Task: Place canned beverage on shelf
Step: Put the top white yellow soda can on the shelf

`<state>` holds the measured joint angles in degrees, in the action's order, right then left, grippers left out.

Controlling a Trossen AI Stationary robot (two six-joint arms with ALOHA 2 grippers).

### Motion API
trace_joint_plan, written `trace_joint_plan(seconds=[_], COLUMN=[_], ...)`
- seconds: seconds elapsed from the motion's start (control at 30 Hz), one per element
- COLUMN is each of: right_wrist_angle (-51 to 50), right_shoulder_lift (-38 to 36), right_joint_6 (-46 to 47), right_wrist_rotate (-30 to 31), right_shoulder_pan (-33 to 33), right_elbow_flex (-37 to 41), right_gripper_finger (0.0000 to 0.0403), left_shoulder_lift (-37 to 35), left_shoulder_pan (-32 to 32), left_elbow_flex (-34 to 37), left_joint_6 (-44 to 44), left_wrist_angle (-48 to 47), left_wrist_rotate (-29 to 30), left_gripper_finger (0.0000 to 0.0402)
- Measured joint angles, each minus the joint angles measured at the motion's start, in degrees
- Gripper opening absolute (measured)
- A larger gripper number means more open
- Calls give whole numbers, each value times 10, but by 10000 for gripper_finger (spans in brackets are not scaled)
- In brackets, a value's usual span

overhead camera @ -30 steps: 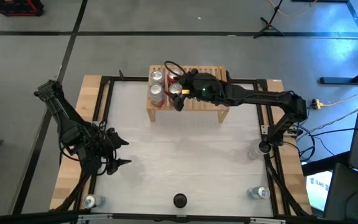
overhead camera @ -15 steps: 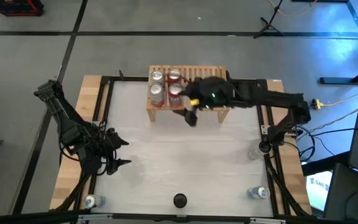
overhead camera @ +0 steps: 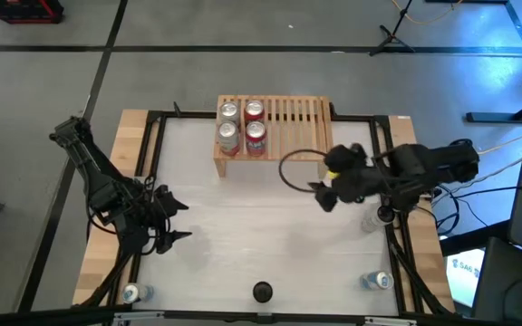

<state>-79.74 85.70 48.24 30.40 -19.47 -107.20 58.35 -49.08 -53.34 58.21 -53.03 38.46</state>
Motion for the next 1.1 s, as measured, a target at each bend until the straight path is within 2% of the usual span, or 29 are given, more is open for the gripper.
trace_joint_plan(seconds=[0.13,0.3,0.47,0.57,0.73,1.1], right_wrist_angle=[-102,-94,-101,-103,-104,-101], right_shoulder_lift=[-1,-48,-137,-201,-269,-324], right_joint_6=[122,190,274,317,308,293], right_wrist_rotate=[-10,-56,-80,-133,-256,-301], right_shoulder_pan=[-35,-54,-61,-61,-61,-61], right_elbow_flex=[1,47,170,248,348,468], right_gripper_finger=[360,360,360,360,360,360], left_shoulder_lift=[0,0,0,0,0,0], left_shoulder_pan=[7,15,16,16,16,21], left_elbow_flex=[0,0,0,0,0,0], left_joint_6=[-3,-10,-14,-10,11,44], left_wrist_angle=[1,1,1,2,7,9], left_wrist_rotate=[0,0,3,3,-6,0], left_gripper_finger=[369,369,369,369,369,369])
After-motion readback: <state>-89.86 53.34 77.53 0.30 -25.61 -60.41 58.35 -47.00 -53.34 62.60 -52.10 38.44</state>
